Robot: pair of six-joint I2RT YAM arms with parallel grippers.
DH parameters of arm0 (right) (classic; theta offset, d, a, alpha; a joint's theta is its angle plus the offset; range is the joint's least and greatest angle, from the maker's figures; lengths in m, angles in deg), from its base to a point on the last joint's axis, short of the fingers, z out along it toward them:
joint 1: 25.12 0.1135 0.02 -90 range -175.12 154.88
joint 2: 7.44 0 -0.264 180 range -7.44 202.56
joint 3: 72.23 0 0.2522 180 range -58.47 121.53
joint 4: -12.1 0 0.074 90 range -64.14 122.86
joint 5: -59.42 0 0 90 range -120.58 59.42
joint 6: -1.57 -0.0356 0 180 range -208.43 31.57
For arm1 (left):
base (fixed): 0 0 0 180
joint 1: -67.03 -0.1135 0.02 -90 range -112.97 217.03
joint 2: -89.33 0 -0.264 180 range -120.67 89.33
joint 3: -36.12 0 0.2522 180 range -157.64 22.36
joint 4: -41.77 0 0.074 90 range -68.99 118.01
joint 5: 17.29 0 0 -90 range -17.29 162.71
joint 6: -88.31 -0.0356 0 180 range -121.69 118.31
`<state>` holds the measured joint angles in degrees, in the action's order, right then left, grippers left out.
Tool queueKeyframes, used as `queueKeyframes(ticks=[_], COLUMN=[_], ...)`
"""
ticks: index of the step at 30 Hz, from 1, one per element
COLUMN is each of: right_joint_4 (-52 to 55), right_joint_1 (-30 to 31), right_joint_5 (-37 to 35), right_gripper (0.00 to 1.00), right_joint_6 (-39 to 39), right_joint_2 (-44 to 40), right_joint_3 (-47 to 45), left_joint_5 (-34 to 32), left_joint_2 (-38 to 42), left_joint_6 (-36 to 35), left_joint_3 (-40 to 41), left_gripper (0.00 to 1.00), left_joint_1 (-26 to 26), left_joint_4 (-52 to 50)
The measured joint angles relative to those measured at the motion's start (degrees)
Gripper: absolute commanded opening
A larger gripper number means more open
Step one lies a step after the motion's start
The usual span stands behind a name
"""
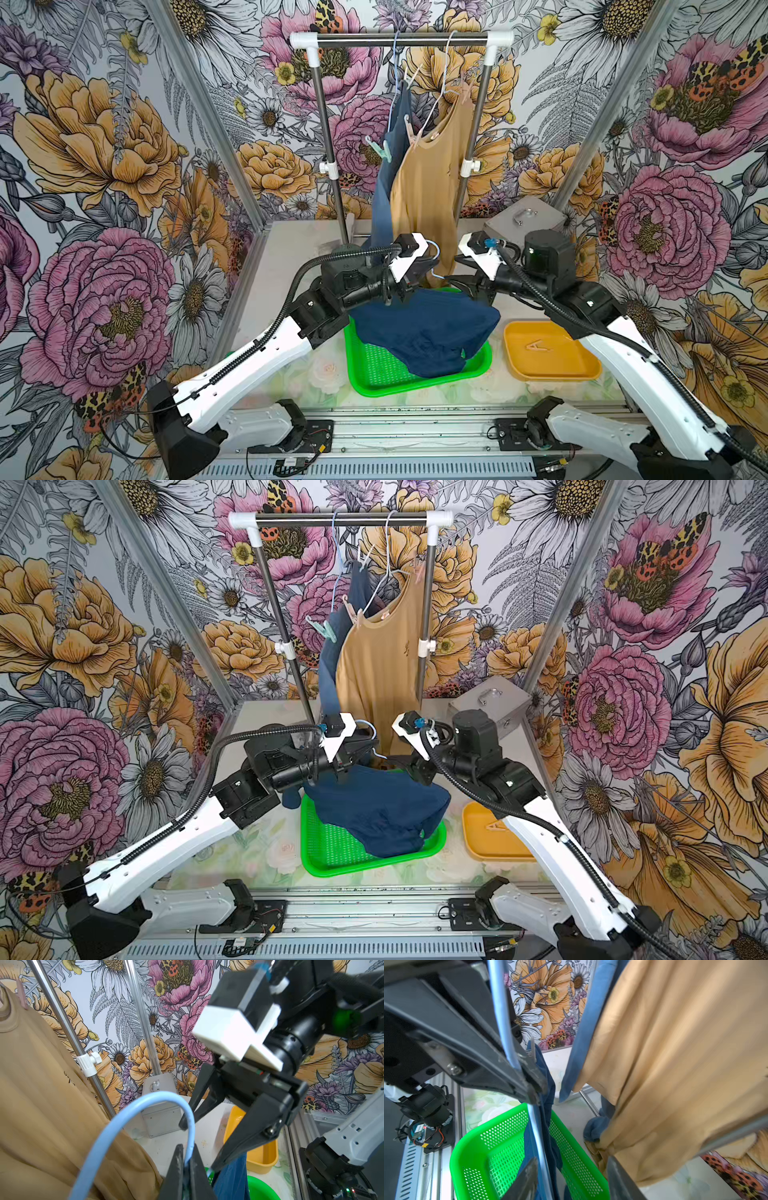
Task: Remove the clothespins securing t-shirts to the hanger
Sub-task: Adjust the hanger.
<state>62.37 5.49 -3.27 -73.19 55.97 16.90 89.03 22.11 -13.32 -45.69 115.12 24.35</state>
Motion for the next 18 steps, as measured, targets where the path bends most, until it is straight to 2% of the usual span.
queueKeyframes(ticks=[5, 18], right_joint_4=[-2.80, -7.02], right_joint_1=[1.64, 3.17], right_joint_5=[2.93, 10.08], right_gripper=[0.46, 0.29], right_joint_6=[-0.66, -3.67], right_joint_2=[4.35, 6.75], right_joint_3=[1.29, 4.35], left_joint_5=[0.66, 2.16], left_joint_2=[0.00, 0.00], left_joint_6=[1.22, 2.75], left_joint_3=[-0.52, -0.74], left_gripper=[0.00, 0.01], left_joint_1=[-0.79, -2.27], left_joint_4=[-0.02, -0.07])
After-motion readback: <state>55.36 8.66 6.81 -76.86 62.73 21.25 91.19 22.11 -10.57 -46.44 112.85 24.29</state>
